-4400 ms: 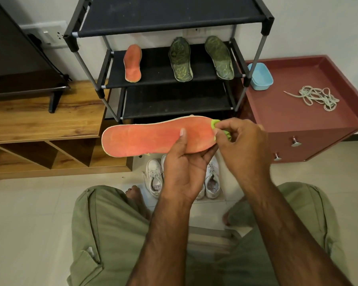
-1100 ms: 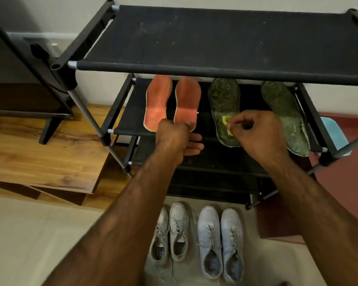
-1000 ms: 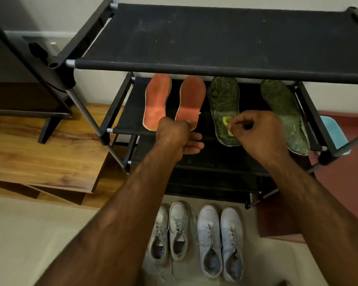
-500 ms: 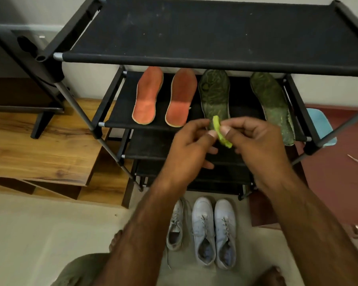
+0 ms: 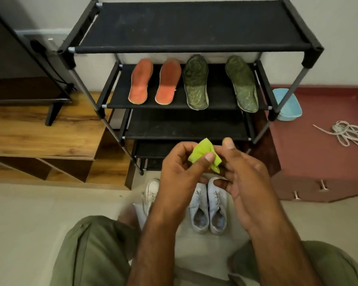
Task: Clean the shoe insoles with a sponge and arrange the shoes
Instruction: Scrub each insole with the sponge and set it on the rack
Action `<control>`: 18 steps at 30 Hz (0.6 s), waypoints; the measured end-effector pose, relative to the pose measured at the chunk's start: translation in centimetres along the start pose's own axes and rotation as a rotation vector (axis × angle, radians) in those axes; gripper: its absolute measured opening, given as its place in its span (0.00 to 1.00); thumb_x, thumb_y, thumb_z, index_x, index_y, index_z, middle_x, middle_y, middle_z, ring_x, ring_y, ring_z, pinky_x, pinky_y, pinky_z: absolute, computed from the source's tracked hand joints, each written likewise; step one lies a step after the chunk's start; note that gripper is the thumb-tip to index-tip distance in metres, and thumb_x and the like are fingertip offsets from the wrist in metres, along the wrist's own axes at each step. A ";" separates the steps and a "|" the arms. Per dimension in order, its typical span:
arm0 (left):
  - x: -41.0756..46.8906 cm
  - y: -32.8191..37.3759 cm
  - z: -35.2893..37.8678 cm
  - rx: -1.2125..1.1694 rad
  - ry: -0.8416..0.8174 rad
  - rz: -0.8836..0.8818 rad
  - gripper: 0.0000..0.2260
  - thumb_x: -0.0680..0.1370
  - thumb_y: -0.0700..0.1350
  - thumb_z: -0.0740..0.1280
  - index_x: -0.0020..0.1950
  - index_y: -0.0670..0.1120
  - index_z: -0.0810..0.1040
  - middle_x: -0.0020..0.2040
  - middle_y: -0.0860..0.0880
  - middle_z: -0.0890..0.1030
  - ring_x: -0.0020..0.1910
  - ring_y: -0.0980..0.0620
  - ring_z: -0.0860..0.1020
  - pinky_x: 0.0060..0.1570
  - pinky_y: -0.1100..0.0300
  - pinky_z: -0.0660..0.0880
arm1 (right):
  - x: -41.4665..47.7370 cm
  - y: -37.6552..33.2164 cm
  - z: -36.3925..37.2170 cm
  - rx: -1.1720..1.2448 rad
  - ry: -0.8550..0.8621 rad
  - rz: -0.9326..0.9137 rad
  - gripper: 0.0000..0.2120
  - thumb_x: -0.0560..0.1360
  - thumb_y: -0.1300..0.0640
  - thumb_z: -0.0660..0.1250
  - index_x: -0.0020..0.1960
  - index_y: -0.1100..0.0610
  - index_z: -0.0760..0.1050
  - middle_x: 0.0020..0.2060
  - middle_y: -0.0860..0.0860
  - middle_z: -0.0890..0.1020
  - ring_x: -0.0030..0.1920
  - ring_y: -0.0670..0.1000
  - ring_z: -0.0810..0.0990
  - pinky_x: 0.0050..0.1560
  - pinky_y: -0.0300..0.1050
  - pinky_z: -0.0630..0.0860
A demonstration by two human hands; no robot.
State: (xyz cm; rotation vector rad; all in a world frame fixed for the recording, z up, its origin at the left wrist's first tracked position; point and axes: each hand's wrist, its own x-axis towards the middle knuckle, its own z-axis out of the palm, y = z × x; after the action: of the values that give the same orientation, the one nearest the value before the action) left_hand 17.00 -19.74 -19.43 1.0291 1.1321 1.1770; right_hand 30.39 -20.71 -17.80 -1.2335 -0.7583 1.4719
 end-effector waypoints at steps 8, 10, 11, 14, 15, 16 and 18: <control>-4.7 1.6 -0.2 -0.100 -0.072 0.014 0.08 0.77 0.41 0.72 0.50 0.36 0.79 0.44 0.39 0.82 0.43 0.44 0.82 0.42 0.51 0.83 | -4.9 -0.8 -1.1 -0.128 0.058 -0.134 0.12 0.72 0.49 0.74 0.50 0.56 0.86 0.44 0.54 0.88 0.46 0.53 0.87 0.46 0.47 0.81; -5.4 2.1 -0.3 -0.142 -0.096 0.004 0.05 0.77 0.39 0.71 0.51 0.39 0.79 0.44 0.40 0.82 0.42 0.45 0.83 0.39 0.54 0.82 | -5.6 -1.0 -1.2 -0.126 0.080 -0.141 0.08 0.76 0.52 0.73 0.51 0.56 0.85 0.43 0.56 0.88 0.44 0.54 0.87 0.45 0.50 0.82; -5.7 2.3 -0.3 -0.149 -0.104 0.008 0.04 0.78 0.39 0.70 0.50 0.40 0.79 0.43 0.41 0.82 0.42 0.45 0.83 0.38 0.54 0.82 | -5.9 -1.0 -1.2 -0.143 0.089 -0.151 0.06 0.78 0.53 0.73 0.51 0.56 0.85 0.43 0.56 0.88 0.43 0.54 0.86 0.44 0.50 0.82; -6.3 2.9 -0.2 -0.130 -0.116 0.051 0.02 0.81 0.39 0.67 0.51 0.41 0.79 0.42 0.42 0.82 0.38 0.47 0.81 0.35 0.54 0.81 | -7.0 -1.5 -0.9 -0.139 0.077 -0.173 0.04 0.79 0.58 0.72 0.53 0.56 0.82 0.42 0.56 0.88 0.43 0.54 0.87 0.39 0.46 0.80; -6.5 3.3 -0.2 -0.108 -0.120 0.073 0.03 0.82 0.40 0.66 0.51 0.41 0.78 0.42 0.42 0.81 0.37 0.48 0.80 0.33 0.55 0.80 | -7.4 -1.7 -0.7 -0.112 0.052 -0.177 0.06 0.79 0.60 0.72 0.56 0.56 0.80 0.43 0.56 0.88 0.45 0.54 0.87 0.39 0.46 0.80; -6.7 3.6 -0.1 -0.081 -0.126 0.097 0.03 0.83 0.40 0.65 0.52 0.41 0.77 0.42 0.41 0.80 0.35 0.48 0.79 0.31 0.55 0.79 | -7.7 -2.0 -0.6 -0.079 0.018 -0.178 0.10 0.78 0.62 0.72 0.58 0.56 0.78 0.45 0.57 0.88 0.46 0.55 0.88 0.40 0.46 0.81; -7.0 4.0 -0.2 -0.046 -0.131 0.133 0.05 0.84 0.41 0.64 0.55 0.40 0.76 0.43 0.40 0.80 0.32 0.48 0.76 0.29 0.56 0.78 | -8.3 -2.5 -0.3 -0.056 -0.040 -0.193 0.14 0.77 0.65 0.72 0.60 0.55 0.75 0.48 0.56 0.88 0.48 0.55 0.88 0.42 0.46 0.82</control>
State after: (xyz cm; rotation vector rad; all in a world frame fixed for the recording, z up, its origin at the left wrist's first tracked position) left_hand 15.98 -26.18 -14.73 1.1429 0.9413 1.2159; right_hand 31.03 -28.02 -13.10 -1.1413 -0.9245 1.3289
